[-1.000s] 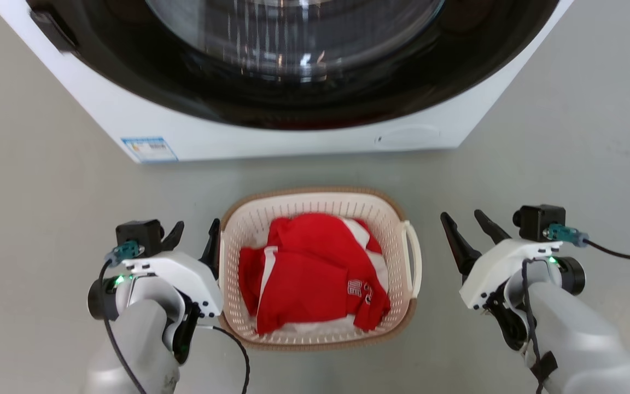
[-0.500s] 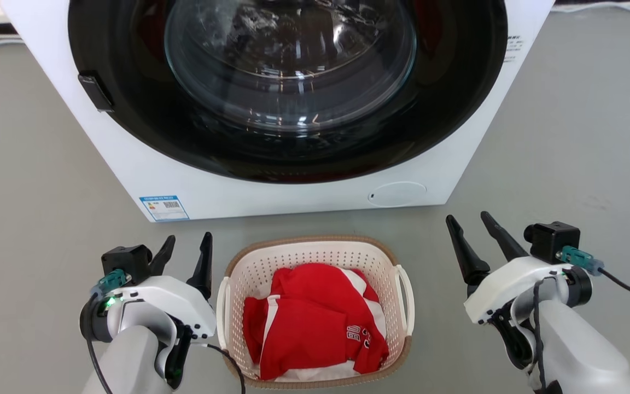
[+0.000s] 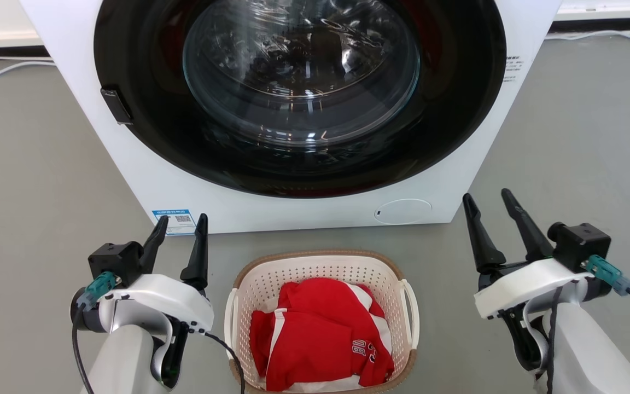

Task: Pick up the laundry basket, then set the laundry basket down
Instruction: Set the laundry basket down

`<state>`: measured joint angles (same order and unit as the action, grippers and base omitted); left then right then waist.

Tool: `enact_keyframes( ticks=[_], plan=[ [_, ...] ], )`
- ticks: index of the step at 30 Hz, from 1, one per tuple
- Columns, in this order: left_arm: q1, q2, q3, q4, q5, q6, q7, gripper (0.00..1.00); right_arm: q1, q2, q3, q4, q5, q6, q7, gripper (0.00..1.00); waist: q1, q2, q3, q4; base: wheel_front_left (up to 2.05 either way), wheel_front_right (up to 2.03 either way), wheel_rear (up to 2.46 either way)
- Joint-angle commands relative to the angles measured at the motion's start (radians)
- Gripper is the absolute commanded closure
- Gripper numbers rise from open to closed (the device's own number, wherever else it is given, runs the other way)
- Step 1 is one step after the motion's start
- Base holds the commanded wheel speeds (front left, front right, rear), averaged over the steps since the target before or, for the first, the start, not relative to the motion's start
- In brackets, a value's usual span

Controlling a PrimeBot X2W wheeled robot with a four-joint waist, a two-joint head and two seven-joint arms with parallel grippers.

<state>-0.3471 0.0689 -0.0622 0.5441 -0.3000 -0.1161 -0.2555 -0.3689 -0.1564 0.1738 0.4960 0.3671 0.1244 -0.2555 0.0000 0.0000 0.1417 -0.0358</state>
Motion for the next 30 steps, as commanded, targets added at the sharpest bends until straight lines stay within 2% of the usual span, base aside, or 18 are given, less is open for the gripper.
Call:
enact_keyframes(
  ticks=[1,14,19,30],
  plan=[
    [0.006,0.016,0.037,-0.046,0.012,-0.008,-0.006,0.00,0.018,0.009,-0.004,-0.047,-0.023,0.006,-0.006,0.00,0.0000,0.0000,-0.006,0.002,0.00,0.00,0.00],
    [0.132,-0.013,0.079,-0.235,0.014,-0.004,-0.006,0.00,0.130,0.060,-0.128,-0.241,-0.100,0.006,-0.006,0.00,0.0000,0.0000,-0.039,0.003,0.00,0.00,0.00],
    [0.175,-0.017,0.061,-0.301,0.010,-0.002,-0.006,0.00,0.159,0.069,-0.156,-0.266,-0.122,0.006,-0.006,0.00,0.0000,0.0000,-0.060,0.009,0.00,0.00,0.00],
    [0.214,-0.018,0.055,-0.330,0.023,0.010,-0.006,0.00,0.185,0.081,-0.176,-0.283,-0.151,0.006,-0.006,0.00,0.0000,0.0000,-0.074,0.009,0.00,0.00,0.00]
  ],
)
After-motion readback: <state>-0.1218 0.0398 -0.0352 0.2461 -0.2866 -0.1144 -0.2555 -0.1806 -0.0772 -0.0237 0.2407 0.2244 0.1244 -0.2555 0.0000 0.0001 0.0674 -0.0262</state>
